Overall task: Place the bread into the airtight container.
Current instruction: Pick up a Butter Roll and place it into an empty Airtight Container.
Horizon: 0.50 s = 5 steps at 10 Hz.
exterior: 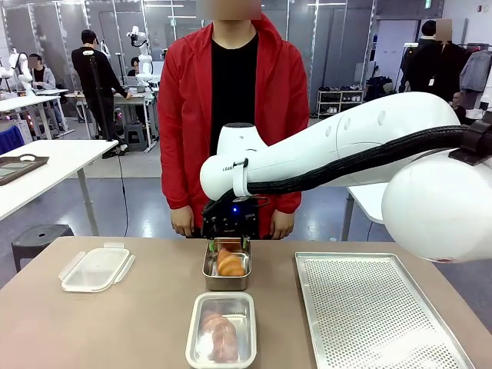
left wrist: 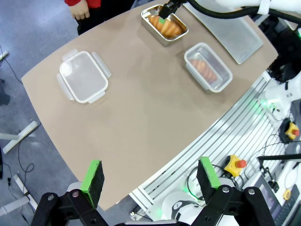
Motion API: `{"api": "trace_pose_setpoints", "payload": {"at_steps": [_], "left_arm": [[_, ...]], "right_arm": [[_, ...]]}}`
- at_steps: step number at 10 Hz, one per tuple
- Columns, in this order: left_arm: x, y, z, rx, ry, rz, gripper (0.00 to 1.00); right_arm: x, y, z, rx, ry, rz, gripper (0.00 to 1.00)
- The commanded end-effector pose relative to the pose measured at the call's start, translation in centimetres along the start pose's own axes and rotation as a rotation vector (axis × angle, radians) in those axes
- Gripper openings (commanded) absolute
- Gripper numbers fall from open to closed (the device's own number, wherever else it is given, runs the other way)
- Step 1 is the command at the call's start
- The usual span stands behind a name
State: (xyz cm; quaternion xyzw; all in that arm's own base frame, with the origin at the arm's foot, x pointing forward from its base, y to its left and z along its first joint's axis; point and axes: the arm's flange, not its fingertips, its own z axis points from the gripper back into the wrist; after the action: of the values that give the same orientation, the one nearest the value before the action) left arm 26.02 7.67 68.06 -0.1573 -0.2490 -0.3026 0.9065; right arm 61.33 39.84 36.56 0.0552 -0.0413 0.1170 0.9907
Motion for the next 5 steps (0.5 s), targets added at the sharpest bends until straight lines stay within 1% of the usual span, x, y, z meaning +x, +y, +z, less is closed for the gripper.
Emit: {"api": "trace_pose_setpoints", "payload": {"at_steps": [1, 2, 3, 5], "left_arm": [[0.03, -0.03, 0.09, -0.009, -0.004, -0.016, 1.0], [0.03, -0.03, 0.09, -0.009, -0.004, -0.016, 1.0], [0.03, -0.03, 0.09, -0.009, -0.004, -0.016, 1.0], [0.03, -0.03, 0.09, -0.009, -0.004, -0.016, 1.0]], "right_arm": [[0.29, -0.18, -0.26, -0.008, -0.003, -0.028, 1.0], [0.16, -0.99, -0.67, -0.01, 0.045, -0.009, 1.0], [0.04, -0.12, -0.06, -0.001, 0.0, -0.002, 1.0], [0.04, -0.12, -0.06, -0.001, 0.0, -0.002, 1.0]]}}
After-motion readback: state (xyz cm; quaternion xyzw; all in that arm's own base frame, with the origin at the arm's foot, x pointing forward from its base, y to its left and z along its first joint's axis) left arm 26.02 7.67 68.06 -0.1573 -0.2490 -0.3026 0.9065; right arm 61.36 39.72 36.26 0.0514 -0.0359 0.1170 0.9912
